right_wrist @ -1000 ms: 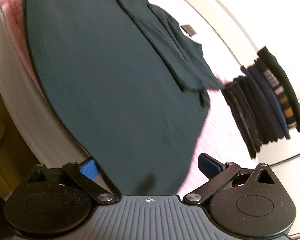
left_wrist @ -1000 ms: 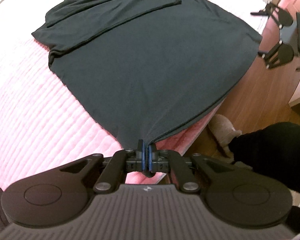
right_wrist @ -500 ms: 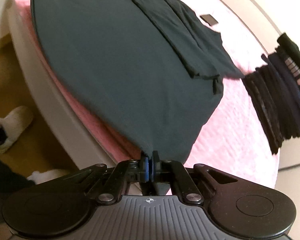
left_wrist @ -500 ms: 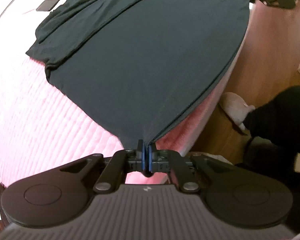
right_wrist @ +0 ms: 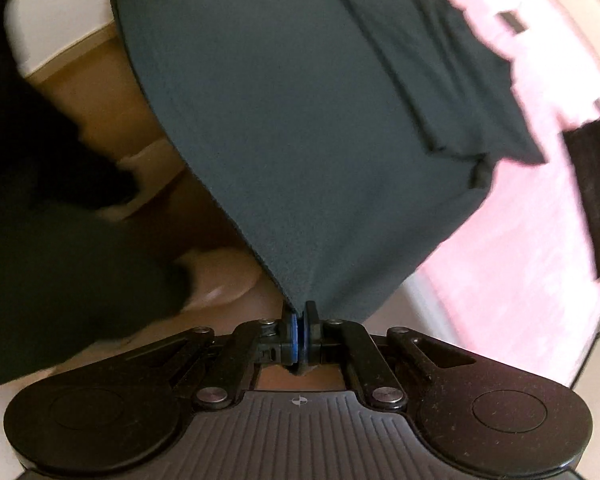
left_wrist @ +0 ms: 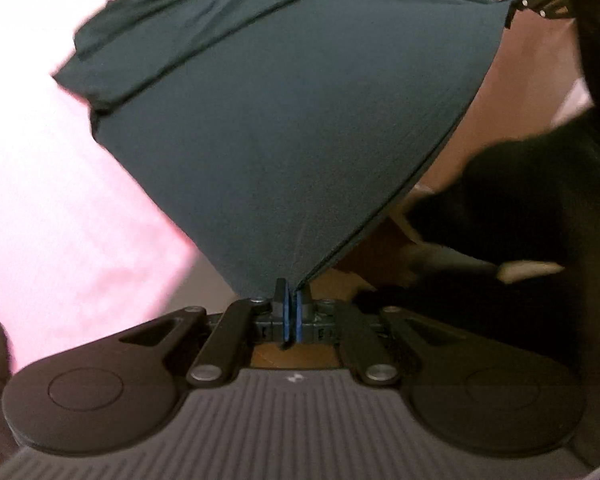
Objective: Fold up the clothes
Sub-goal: 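Lift the hem with both grippers and fold it over toward the collar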
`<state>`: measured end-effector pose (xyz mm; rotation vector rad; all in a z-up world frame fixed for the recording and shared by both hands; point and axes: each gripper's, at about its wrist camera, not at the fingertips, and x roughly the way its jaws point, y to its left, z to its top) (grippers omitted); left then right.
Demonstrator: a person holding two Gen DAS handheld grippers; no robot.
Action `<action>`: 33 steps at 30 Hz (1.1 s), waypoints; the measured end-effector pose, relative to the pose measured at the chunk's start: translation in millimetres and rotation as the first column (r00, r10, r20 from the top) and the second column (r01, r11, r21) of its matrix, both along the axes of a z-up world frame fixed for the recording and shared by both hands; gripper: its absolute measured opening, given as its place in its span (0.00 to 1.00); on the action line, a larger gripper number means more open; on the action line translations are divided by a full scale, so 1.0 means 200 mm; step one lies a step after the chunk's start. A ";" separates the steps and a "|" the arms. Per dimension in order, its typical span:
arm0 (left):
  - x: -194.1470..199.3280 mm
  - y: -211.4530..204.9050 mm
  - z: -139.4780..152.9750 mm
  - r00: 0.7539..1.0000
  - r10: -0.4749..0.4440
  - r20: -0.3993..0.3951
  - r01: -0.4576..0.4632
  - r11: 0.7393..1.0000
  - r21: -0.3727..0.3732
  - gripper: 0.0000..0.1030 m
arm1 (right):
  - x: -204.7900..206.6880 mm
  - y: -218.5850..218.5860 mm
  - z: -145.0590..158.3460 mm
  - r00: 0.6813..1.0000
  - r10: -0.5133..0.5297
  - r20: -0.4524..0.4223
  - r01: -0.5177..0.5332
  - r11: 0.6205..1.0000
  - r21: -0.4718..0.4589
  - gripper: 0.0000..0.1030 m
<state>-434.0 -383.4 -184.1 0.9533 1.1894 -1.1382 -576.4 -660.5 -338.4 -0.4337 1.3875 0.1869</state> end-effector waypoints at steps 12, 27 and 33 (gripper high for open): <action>0.43 -0.14 0.33 0.989 0.013 0.150 0.013 0.985 -0.174 0.01 | 0.39 -0.12 0.36 0.995 -0.044 0.087 0.059 0.981 -0.182 0.00; 1.59 -0.92 0.22 0.941 0.164 0.295 -0.116 0.978 -0.174 0.01 | 1.46 -0.91 0.36 0.976 -0.035 0.216 0.087 0.968 -0.236 0.00; 1.85 -1.09 -0.10 0.945 0.208 0.253 -0.198 0.978 -0.066 0.01 | 1.80 -1.30 0.04 0.990 -0.021 0.139 0.040 0.990 -0.137 0.01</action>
